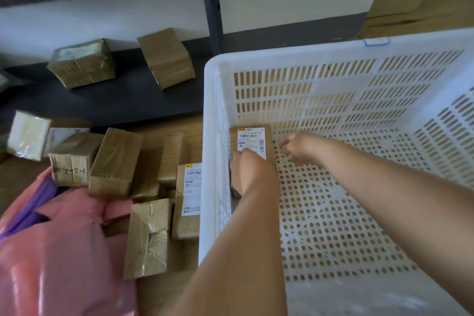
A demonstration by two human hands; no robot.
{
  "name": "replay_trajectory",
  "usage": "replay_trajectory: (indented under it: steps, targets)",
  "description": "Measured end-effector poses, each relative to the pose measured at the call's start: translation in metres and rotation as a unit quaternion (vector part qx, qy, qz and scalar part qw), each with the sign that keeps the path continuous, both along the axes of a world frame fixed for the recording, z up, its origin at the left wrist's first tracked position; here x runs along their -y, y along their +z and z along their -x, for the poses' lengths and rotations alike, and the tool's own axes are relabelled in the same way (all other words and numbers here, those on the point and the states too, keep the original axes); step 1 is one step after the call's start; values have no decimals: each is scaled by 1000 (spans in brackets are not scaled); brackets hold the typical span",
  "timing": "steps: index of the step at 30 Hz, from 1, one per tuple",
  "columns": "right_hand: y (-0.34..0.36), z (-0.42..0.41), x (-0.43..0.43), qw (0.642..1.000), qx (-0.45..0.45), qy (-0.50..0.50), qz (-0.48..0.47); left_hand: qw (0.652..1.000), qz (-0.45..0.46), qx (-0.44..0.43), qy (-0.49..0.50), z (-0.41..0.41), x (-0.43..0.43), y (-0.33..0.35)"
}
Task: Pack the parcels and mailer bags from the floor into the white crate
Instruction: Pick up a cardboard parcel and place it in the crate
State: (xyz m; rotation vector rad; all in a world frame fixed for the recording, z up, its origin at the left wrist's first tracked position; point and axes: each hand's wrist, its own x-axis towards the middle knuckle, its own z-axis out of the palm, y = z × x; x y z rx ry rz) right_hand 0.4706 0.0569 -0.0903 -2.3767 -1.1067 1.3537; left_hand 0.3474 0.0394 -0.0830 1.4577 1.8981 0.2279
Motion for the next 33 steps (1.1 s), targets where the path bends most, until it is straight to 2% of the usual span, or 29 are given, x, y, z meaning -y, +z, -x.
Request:
replay_trajectory:
  steps: [3,6,11,14,16,19,24,29,33]
  targets:
    - [29,2,4,999,-17,-20,-38,997,7,-7,-77,5,6,25]
    - [59,5,16,996,-43,-44,-70,992,26,77,-99,12,15,60]
    - [110,27,46,985,-68,-81,-134,975,-13,214,-57,38,35,115]
    - [140,52,66,970,-78,-132,-186,958,-46,271,-87,74,52,140]
    - [152,72,75,964,-76,-131,-219,955,-82,269,-89,105,60,150]
    - [159,113,85,958,-90,-110,-251,956,-136,260,-27,160,64,152]
    - [161,191,102,912,-173,-154,-337,953,-122,260,93,240,68,134]
    - [132,261,111,929,-147,-47,-336,952,-27,257,166,283,60,90]
    - [78,285,118,949,-123,-47,-286,983,-44,136,115,300,63,40]
